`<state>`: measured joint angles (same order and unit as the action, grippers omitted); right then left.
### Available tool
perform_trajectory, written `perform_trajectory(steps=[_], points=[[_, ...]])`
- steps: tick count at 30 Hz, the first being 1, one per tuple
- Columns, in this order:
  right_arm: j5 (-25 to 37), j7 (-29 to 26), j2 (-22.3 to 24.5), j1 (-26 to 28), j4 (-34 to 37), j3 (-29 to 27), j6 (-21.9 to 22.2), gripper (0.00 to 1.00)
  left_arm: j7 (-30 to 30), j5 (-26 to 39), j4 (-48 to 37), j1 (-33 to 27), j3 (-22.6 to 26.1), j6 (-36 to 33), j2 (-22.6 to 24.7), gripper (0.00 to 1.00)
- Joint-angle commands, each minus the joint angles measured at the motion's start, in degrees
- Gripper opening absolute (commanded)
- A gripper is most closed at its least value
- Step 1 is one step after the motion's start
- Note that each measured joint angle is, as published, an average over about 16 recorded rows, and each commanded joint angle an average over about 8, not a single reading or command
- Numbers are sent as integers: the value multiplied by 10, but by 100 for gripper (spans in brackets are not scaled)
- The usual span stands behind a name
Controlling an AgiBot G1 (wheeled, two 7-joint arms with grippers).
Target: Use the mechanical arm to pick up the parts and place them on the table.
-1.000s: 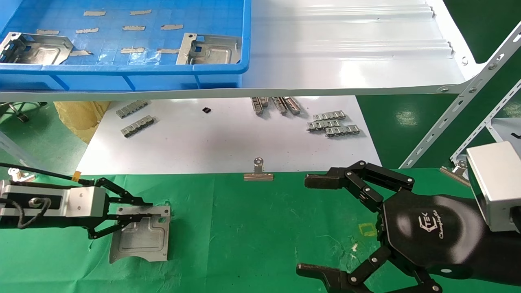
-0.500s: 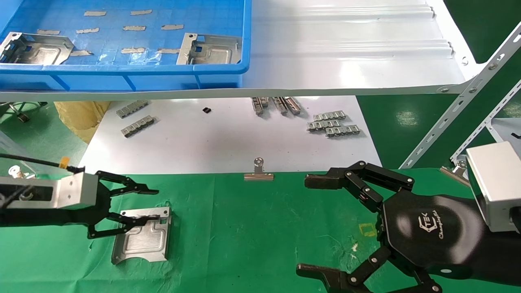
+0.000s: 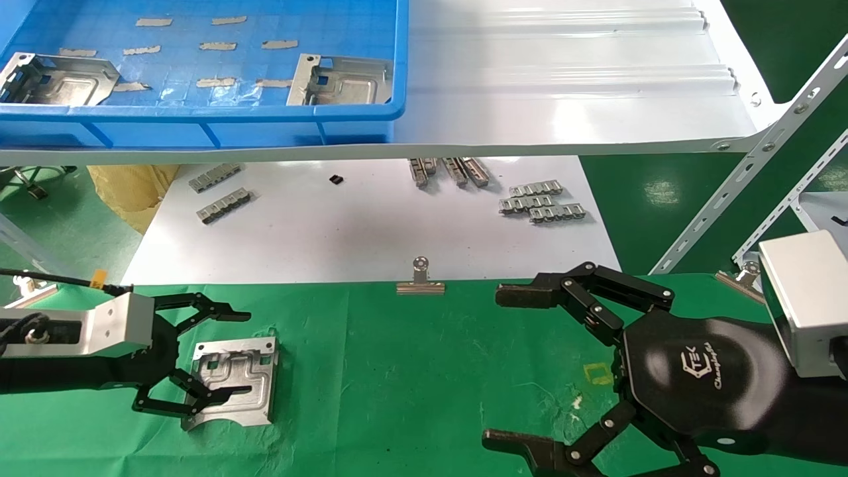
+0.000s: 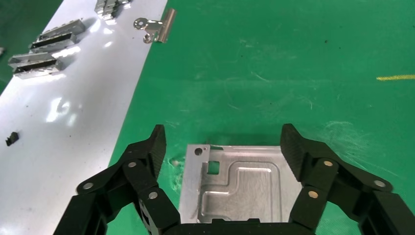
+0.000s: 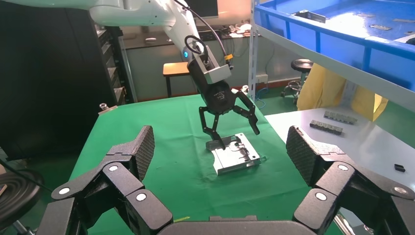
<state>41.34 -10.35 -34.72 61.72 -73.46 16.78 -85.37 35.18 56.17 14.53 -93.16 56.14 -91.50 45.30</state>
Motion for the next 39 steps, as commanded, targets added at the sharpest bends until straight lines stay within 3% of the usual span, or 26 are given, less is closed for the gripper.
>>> perform_trajectory(steps=[1,39], points=[[0,0,0,0,0,0,0,100,2,1,-2,-3,0,0,1,100],[-1,1,0,1,0,1,0,100,-280,-87,361,192,-245,36,-63,100]])
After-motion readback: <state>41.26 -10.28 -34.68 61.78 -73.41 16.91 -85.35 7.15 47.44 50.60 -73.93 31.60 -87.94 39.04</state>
